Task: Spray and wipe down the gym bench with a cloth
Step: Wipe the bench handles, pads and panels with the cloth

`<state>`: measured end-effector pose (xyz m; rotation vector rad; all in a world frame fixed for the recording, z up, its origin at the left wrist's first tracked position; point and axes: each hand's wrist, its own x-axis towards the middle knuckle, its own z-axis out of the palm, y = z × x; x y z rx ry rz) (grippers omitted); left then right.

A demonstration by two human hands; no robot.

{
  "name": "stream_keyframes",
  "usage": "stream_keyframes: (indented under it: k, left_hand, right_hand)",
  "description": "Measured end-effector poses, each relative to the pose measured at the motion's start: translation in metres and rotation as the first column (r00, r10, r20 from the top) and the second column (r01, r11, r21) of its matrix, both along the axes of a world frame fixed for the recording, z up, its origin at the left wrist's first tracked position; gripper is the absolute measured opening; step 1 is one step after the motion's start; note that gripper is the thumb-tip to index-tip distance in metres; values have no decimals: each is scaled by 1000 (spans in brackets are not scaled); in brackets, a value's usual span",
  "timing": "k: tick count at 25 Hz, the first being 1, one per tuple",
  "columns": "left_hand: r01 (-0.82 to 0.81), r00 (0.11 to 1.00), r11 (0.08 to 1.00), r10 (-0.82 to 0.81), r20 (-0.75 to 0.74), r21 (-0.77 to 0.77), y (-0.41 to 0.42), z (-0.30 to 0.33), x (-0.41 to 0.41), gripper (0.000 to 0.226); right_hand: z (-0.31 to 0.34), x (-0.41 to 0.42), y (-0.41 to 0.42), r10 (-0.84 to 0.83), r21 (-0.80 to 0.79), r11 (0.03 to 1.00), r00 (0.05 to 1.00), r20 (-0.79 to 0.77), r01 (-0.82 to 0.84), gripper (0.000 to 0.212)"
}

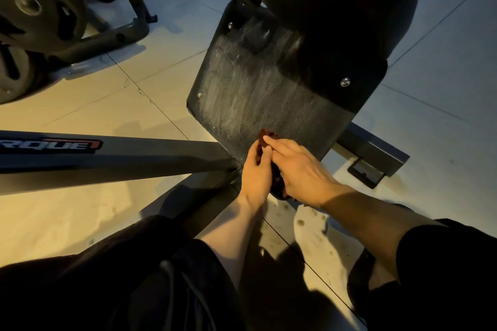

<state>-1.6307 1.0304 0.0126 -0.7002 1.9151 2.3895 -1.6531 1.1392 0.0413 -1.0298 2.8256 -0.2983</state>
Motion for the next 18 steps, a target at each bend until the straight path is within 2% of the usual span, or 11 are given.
stream_keyframes:
  k: [1,3,6,8,11,13,14,16,18]
  left_hand:
    - [-58,998,988,56,13,146,-3,9,-1,23]
    - [-179,984,946,176,35,269,-11,20,-6,22]
    - [-320,946,915,324,27,246,-27,27,-24,23]
    - [-281,959,935,283,22,218,-34,24,-34,36]
    - [15,999,999,-16,36,41,-25,-1,-31,61]
    - [117,993,981,-111,45,-155,-25,-29,-31,82]
    - [141,990,954,-134,44,-265,-25,-33,-35,85]
    - [97,994,897,-68,84,-432,-25,-25,-44,73]
    - [61,996,845,-17,87,-531,-17,-14,-51,59]
  right_hand:
    - [5,-1,-5,-24,-113,993,996,81,33,77]
    - [15,-4,-12,-15,-257,964,979,205,69,81]
    - [25,-11,-13,-29,-379,918,972,233,118,85]
    - [23,-21,-7,-101,-358,920,978,182,162,90]
    - [9,-37,11,-245,-119,964,967,-72,236,83]
    - [-3,-40,20,-249,-52,968,944,-216,244,78]
    - [-8,-40,23,-225,-19,973,935,-275,228,78]
    - [-14,-43,27,-185,17,979,921,-343,203,77]
    - [-15,-47,32,-165,12,983,907,-388,184,75]
